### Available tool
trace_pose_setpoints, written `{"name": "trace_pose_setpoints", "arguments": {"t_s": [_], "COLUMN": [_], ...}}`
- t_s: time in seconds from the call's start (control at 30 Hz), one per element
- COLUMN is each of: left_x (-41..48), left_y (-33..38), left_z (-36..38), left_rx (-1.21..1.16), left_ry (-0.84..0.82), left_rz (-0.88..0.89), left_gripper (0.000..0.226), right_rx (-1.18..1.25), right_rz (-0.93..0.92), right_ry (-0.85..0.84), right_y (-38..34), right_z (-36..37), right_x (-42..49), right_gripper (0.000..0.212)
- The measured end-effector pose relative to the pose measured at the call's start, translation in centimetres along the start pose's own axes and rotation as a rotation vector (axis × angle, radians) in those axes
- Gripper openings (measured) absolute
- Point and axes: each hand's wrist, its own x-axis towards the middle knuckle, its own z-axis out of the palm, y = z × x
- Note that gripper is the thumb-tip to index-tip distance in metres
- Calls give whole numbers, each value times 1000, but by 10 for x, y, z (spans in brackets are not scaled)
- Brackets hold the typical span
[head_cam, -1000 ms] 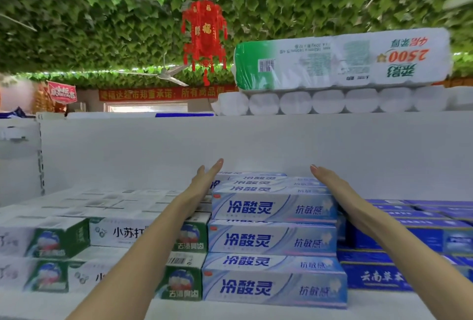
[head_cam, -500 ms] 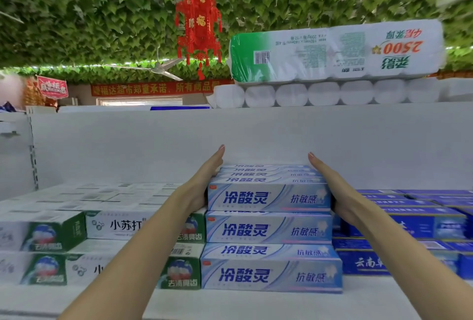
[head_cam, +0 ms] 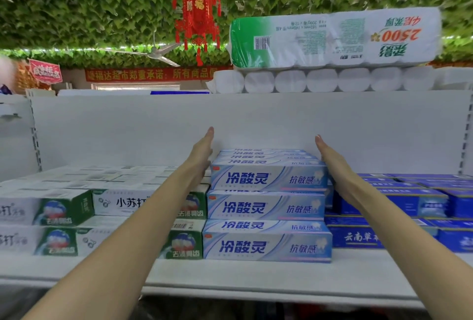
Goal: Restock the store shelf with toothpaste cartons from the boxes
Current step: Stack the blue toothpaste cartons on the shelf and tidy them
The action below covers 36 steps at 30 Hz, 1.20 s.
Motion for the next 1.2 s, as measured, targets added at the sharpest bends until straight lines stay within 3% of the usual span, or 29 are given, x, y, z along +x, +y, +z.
{"name": "trace_pose_setpoints", "arguments": {"t_s": [0.07,0.17,0.27,0.4,0.7,1.0,1.13,1.2], "left_x": [-10,-29,-37,-29,-16,-21,-18,-16], "left_y": [-1,-13,-21,-30,-49,-44,-42,-43], "left_z": [-11,-26,-30,-29,-21,-26,-27,-26], "left_rx": [250,741,922,1062,1115,1020,1018,1061], "left_ry": [20,-165,-284,-188,-8,-60,-37,-23], "left_rz": [160,254,190,232,250,246,229,220], "left_gripper": [72,98,120,130,114,111,58,51], "right_rx": [-102,-270,-393,-364,-382,-314,-293,-300], "right_rz": [-166,-250,-262,-324,-338,-349,-340,-336], "right_ry": [40,-54,-80,13,134,82,75,87], "right_y": [8,23,32,43,55,58,53,53], "right_z": [-10,-15,-9,5,18,16,12,10], "right_x": [-8,-27,-39,-49,-49,-51,-49,-46], "right_gripper": [66,94,118,119,112,106,92,84]}}
